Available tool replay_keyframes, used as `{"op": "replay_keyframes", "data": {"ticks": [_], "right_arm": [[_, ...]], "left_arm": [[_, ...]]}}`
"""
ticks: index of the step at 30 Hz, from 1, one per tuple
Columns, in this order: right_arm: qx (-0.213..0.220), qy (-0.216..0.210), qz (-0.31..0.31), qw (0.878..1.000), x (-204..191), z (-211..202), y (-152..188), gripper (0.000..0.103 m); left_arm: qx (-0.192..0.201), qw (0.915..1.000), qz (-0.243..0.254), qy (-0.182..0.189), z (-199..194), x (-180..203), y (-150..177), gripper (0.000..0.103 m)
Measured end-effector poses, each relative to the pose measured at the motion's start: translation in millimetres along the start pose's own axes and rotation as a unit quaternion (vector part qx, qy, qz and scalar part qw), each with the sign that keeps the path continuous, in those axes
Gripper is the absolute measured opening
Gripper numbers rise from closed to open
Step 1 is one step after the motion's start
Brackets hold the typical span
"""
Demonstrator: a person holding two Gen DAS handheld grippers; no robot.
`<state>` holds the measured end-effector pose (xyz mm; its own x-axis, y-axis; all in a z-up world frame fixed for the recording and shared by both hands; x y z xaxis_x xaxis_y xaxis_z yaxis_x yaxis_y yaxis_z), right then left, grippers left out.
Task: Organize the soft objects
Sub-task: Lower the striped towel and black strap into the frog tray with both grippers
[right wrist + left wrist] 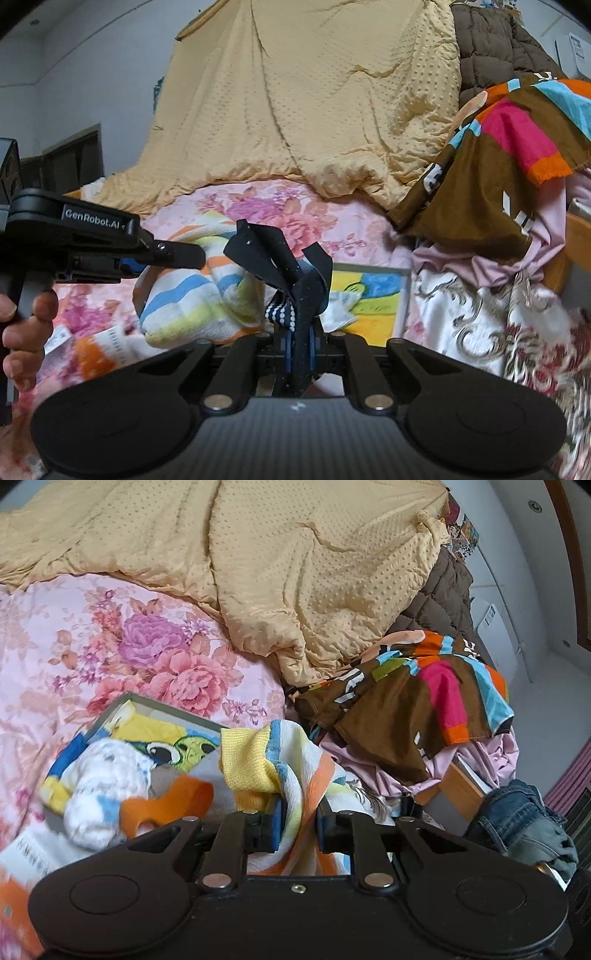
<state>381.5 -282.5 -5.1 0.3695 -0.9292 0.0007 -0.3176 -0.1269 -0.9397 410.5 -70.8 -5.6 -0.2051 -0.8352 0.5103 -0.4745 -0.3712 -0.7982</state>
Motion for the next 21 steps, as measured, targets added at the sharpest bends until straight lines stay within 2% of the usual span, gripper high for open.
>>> {"op": "replay_keyframes", "data": {"ticks": [10, 21], "right_arm": [[-0.031, 0.032, 0.003, 0.999, 37, 76, -28, 0.009], [-0.092, 0.066, 0.035, 0.993, 53, 139, -16, 0.01]], "left_arm": [[-0.007, 0.9995, 0.028, 0.011, 77, -7, -38, 0.019], [-0.046, 0.9955, 0.079, -0.026, 141, -16, -40, 0.02]]}}
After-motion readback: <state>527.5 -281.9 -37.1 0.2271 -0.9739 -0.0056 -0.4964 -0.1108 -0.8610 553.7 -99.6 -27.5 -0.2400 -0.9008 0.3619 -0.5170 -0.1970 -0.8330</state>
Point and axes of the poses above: each gripper's, at about its wrist camera, not at the fingertips, and z roughly the way its jaws point, x to its right, y to its underside, the point moved 3 cm from there along z, roughly the way its jaws point, and after that the axes turned 2 degrees about x, right-handed, at the moved point
